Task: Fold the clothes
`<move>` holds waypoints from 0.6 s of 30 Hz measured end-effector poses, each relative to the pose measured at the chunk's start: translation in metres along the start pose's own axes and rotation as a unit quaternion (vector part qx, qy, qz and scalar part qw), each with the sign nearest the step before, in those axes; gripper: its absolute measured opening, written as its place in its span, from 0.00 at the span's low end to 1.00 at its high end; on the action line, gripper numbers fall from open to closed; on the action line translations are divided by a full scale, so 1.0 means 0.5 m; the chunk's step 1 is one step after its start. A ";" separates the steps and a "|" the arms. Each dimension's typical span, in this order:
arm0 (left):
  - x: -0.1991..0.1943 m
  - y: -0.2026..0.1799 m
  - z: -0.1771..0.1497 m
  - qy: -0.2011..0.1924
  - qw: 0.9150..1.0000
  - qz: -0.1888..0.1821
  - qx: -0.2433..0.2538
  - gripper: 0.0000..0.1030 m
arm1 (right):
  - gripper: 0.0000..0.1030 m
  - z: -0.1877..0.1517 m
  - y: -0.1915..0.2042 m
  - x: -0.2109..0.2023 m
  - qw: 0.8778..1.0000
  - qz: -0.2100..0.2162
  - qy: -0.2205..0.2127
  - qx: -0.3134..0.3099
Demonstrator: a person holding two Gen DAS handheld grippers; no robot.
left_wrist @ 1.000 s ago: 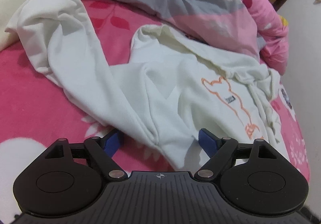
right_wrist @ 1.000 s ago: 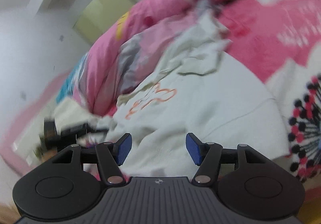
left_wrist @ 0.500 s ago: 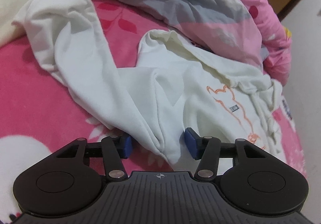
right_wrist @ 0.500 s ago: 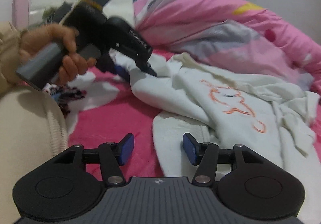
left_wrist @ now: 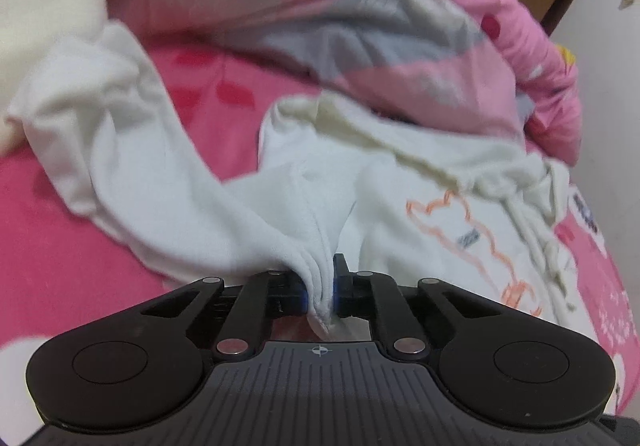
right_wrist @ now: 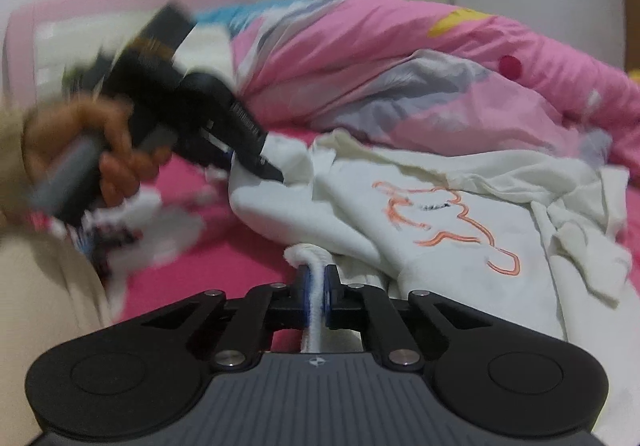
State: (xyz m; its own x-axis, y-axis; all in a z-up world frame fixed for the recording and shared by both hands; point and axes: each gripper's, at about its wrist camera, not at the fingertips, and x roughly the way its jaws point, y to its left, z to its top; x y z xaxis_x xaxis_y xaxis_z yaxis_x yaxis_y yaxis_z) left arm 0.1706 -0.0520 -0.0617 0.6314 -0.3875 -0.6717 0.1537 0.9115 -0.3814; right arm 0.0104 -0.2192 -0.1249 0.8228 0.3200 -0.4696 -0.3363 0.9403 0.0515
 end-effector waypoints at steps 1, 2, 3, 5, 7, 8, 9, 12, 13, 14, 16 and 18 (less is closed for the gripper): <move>-0.009 0.002 0.010 -0.009 1.000 -0.002 -0.004 0.08 | 0.06 0.005 -0.010 -0.009 1.000 0.015 -0.005 0.019; -0.018 0.003 0.021 -0.019 1.000 -0.003 -0.008 0.08 | 0.06 0.010 -0.021 -0.017 0.999 0.029 -0.010 0.038; -0.028 0.005 0.031 -0.029 1.000 -0.003 -0.010 0.08 | 0.06 0.015 -0.030 -0.026 0.997 0.045 -0.015 0.055; -0.052 0.011 0.051 -0.051 0.999 0.002 -0.010 0.07 | 0.06 0.020 -0.045 -0.042 0.993 0.082 -0.024 0.087; -0.075 0.018 0.070 -0.073 0.997 0.008 -0.010 0.07 | 0.06 0.022 -0.049 -0.057 0.986 0.119 -0.033 0.109; -0.085 0.024 0.078 -0.081 0.997 0.012 -0.011 0.07 | 0.06 0.022 -0.049 -0.064 0.983 0.135 -0.036 0.118; -0.090 0.030 0.085 -0.085 0.996 0.016 -0.013 0.07 | 0.06 0.022 -0.048 -0.070 0.980 0.151 -0.039 0.124; -0.093 0.048 0.092 -0.091 0.995 0.029 -0.016 0.07 | 0.06 0.017 -0.045 -0.086 0.970 0.191 -0.043 0.143; -0.091 0.054 0.092 -0.092 0.995 0.034 -0.016 0.07 | 0.06 0.013 -0.044 -0.088 0.967 0.203 -0.042 0.151; -0.089 0.059 0.092 -0.093 0.995 0.039 -0.016 0.07 | 0.06 0.010 -0.042 -0.089 0.963 0.213 -0.040 0.158; -0.084 0.071 0.092 -0.096 0.994 0.046 -0.021 0.07 | 0.06 0.003 -0.033 -0.090 0.960 0.227 -0.035 0.162; -0.083 0.082 0.094 -0.104 0.993 0.050 -0.028 0.07 | 0.06 -0.001 -0.019 -0.089 0.959 0.233 -0.029 0.159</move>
State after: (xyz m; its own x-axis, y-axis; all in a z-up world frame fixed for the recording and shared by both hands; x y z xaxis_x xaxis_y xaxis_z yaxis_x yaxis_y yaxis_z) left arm 0.1867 0.0080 -0.0195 0.7850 -0.2533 -0.5653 0.0435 0.9329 -0.3575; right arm -0.0231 -0.2421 -0.1049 0.6443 0.7114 -0.2807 -0.5249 0.6783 0.5143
